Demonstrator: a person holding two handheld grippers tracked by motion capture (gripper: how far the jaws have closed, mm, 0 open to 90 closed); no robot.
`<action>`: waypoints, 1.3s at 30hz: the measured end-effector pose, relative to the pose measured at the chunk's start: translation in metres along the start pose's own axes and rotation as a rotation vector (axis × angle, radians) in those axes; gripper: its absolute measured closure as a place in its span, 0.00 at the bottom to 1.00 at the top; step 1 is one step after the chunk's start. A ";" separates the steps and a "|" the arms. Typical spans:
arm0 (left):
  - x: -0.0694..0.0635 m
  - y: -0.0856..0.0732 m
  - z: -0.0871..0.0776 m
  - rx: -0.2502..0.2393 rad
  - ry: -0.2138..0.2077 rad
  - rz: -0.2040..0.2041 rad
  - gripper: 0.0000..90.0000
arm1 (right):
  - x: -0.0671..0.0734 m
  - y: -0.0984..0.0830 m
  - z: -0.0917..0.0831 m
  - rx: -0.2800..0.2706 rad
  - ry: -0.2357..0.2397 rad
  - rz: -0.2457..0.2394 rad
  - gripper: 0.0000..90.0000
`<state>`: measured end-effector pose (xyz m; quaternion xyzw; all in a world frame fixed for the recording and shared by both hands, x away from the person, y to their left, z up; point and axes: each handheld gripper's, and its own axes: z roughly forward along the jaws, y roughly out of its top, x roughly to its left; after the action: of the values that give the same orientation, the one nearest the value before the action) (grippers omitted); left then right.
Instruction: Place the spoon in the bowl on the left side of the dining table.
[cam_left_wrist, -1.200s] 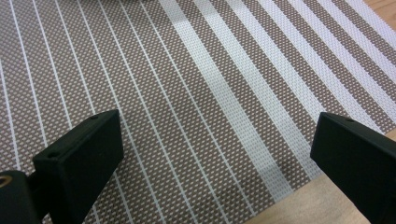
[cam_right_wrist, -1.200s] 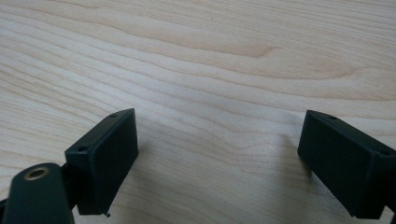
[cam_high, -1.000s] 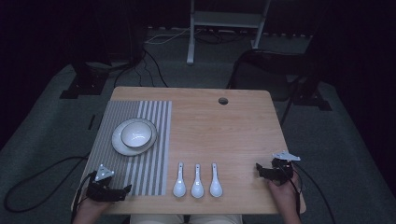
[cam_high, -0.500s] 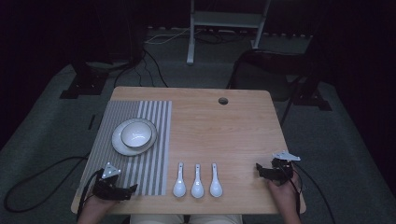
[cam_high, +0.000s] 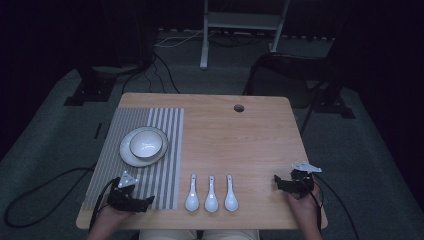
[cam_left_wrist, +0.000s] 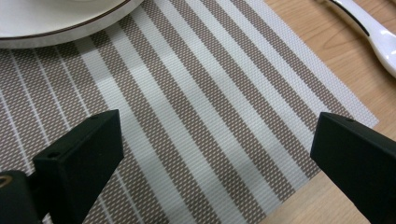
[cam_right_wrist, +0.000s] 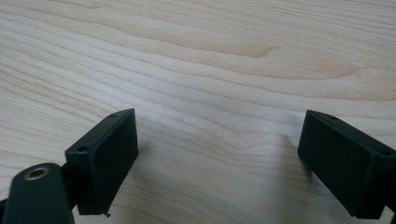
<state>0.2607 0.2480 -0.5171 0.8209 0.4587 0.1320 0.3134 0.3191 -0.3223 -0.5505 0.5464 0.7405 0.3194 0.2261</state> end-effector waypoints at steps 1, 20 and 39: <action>-0.001 0.001 0.001 -0.003 0.005 0.002 0.03 | 0.000 0.000 0.000 0.000 0.000 0.001 0.13; -0.020 0.022 0.016 0.016 -0.034 0.043 0.03 | 0.000 0.000 0.000 0.000 0.000 0.000 0.13; -0.044 0.053 0.036 0.026 -0.079 0.078 0.04 | 0.000 0.000 0.000 0.000 0.000 0.000 0.13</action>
<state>0.2900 0.1765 -0.5082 0.8468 0.4152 0.1057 0.3153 0.3191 -0.3223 -0.5505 0.5465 0.7404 0.3195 0.2260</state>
